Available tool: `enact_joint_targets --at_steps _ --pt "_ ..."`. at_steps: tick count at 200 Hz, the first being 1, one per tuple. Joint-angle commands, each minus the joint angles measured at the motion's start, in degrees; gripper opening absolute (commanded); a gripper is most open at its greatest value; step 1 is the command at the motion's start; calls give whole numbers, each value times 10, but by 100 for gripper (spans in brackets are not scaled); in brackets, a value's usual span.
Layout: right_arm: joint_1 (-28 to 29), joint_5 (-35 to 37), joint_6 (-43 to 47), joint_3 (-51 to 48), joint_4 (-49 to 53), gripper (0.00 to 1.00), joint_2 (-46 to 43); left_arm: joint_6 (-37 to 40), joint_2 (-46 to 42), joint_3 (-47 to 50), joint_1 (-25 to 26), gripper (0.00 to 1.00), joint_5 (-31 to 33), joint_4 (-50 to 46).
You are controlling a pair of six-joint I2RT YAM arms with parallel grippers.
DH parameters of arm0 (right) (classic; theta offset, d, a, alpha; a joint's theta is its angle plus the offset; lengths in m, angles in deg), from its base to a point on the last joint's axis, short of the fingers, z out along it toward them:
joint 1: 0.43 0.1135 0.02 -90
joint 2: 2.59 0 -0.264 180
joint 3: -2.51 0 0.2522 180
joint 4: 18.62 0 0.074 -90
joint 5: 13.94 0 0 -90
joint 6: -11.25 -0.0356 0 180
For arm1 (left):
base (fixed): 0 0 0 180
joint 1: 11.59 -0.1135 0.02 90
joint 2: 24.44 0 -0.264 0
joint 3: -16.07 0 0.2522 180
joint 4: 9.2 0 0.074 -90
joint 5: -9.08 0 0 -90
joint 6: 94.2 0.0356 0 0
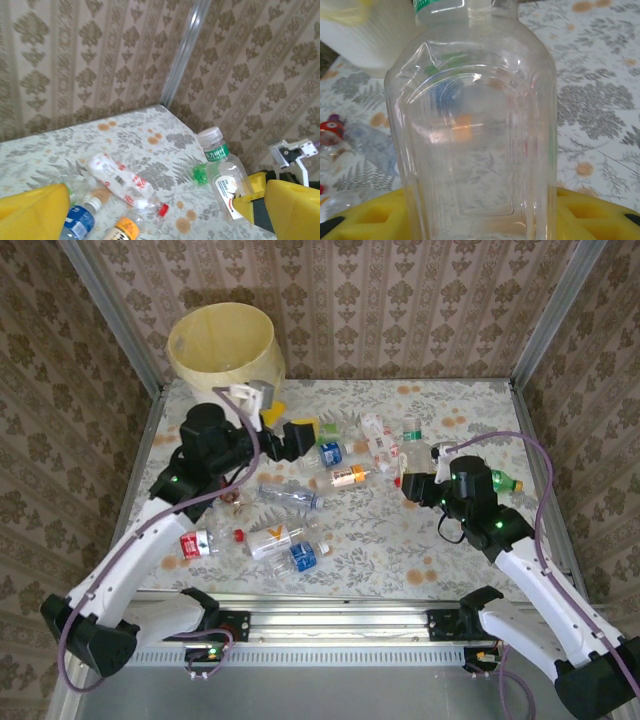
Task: Throw the plastic bottles in the bin
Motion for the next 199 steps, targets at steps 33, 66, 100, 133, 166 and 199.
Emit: enact_joint_targets --at_steps 33,66,100,133,166,199 --pt "57 19 28 2 -40 44 -25 -21 84 -51 61 100 13 44" --pt "93 23 36 9 -43 44 -10 -44 132 -73 73 96 9 63" --pt "131 40 40 11 -53 44 5 -78 179 -94 79 89 -8 77" --pt "156 57 48 16 -56 43 22 -90 207 -101 88 88 -15 83" --pt "167 60 51 22 -61 43 32 -97 221 -100 95 86 -18 82" --pt "169 60 50 24 -62 43 34 -108 231 -96 98 84 -23 90"
